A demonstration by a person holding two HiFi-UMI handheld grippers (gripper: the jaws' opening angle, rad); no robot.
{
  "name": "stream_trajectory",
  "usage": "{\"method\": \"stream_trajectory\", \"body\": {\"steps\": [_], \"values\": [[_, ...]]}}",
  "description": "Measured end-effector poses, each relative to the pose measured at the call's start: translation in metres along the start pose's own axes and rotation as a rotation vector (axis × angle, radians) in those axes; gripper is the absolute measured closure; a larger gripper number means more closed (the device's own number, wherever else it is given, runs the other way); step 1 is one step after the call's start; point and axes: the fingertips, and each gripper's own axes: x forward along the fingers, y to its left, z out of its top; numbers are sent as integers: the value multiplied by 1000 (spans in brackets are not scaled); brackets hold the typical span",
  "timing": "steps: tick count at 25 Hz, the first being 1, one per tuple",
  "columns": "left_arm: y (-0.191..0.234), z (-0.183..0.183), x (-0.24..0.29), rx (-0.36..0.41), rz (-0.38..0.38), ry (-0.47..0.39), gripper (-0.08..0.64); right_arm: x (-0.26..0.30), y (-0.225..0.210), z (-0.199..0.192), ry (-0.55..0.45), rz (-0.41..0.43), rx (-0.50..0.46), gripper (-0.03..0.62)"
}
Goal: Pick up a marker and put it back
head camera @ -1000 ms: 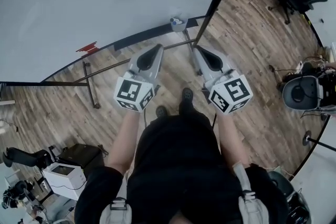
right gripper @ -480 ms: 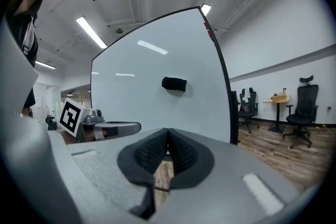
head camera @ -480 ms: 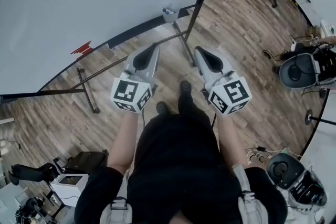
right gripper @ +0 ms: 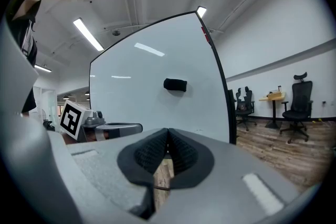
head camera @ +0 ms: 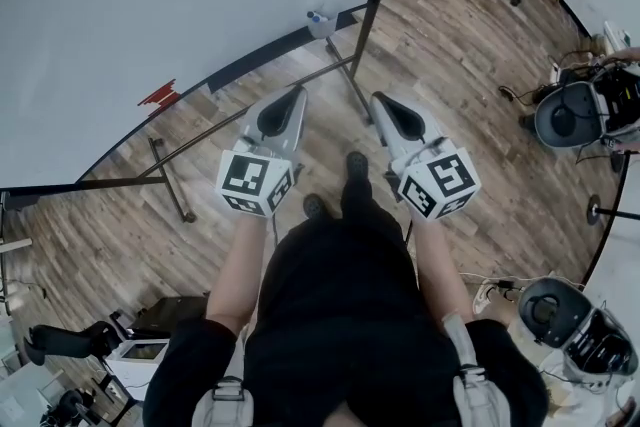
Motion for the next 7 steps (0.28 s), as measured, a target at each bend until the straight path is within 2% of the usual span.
{"method": "stream_trajectory", "body": {"steps": [7], "values": [[-5, 5, -9, 6, -11, -13, 549, -5, 11, 0, -4, 5, -5, 591]]}}
